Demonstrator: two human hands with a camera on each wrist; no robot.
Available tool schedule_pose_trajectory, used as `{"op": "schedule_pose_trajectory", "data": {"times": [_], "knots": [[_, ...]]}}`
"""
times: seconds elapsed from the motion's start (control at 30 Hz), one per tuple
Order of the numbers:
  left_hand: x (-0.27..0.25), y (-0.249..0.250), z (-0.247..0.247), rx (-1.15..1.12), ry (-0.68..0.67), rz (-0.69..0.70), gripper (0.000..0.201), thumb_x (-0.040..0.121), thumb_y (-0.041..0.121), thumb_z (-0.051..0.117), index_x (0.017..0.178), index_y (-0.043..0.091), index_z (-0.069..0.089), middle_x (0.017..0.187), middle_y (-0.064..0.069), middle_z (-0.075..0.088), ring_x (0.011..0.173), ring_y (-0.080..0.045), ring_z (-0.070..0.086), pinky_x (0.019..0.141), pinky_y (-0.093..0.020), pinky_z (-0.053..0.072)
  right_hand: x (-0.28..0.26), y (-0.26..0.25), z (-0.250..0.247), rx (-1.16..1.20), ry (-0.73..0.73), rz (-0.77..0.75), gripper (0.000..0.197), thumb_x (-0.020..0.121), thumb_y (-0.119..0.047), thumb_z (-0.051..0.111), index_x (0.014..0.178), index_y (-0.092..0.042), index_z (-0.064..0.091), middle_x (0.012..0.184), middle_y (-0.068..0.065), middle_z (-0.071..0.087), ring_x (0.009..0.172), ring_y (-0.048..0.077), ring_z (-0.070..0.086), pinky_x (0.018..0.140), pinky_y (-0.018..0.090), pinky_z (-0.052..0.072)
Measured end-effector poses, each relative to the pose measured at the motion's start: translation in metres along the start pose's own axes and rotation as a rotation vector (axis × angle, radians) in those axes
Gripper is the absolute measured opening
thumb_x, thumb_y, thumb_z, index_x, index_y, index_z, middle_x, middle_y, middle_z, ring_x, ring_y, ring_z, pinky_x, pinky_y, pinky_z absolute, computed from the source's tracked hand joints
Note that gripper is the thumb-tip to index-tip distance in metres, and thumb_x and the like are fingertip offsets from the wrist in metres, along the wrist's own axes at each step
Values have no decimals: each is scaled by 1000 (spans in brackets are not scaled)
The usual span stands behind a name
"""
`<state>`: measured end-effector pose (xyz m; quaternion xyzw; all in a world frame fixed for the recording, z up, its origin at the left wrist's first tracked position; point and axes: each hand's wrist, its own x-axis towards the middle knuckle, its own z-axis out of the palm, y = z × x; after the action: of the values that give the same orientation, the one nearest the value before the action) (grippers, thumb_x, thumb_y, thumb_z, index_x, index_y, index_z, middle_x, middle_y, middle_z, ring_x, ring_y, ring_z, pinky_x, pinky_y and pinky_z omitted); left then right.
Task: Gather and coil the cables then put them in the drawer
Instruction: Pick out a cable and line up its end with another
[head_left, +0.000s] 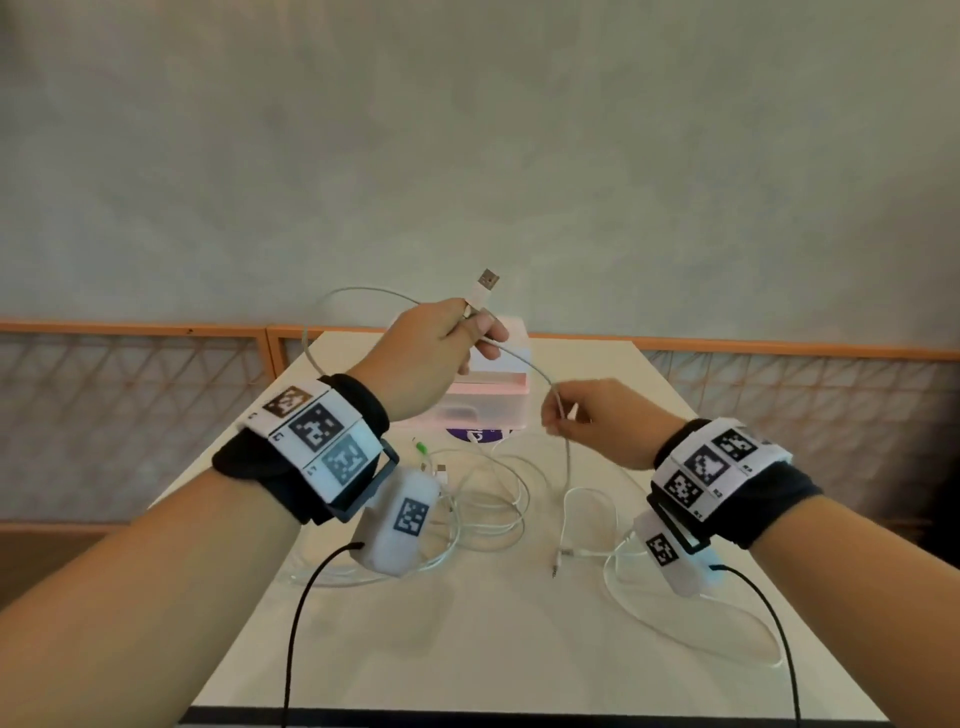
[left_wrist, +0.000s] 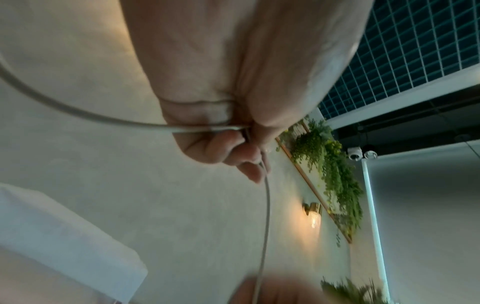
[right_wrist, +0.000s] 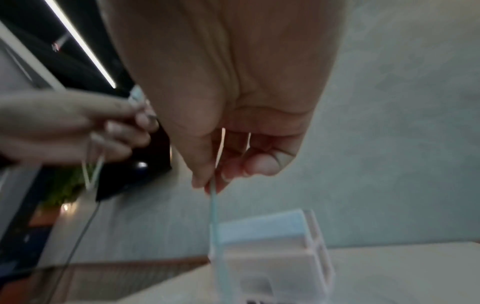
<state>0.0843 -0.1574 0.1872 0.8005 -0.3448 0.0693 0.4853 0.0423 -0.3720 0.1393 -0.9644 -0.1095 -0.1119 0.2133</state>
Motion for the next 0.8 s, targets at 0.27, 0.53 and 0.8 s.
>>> {"op": "schedule_pose_trajectory", "data": {"times": [0.27, 0.53, 0.8], "knots": [[-15, -15, -53, -160, 200, -36, 28, 100, 18, 41, 86, 26, 63, 77, 9, 66, 55, -4, 41, 51, -18, 34, 12, 52, 49, -6, -53, 280, 25, 84, 1, 45, 80, -16, 63, 74, -8, 60, 80, 17, 58, 66, 17, 38], [-28, -43, -62, -113, 215, -68, 28, 100, 18, 41, 87, 27, 64, 80, 8, 65, 56, -7, 41, 51, -19, 34, 24, 50, -8, -5, 458, 193, 43, 89, 9, 35, 118, -11, 60, 125, 9, 59, 116, 25, 54, 90, 16, 32], [-34, -55, -35, -86, -74, -178, 26, 100, 28, 39, 100, 24, 65, 58, 4, 61, 44, -6, 37, 42, -12, 31, -15, 105, -10, -387, 112, 382, 23, 94, -16, 51, 105, -6, 69, 110, 12, 69, 104, 29, 61, 88, 30, 41]]}}
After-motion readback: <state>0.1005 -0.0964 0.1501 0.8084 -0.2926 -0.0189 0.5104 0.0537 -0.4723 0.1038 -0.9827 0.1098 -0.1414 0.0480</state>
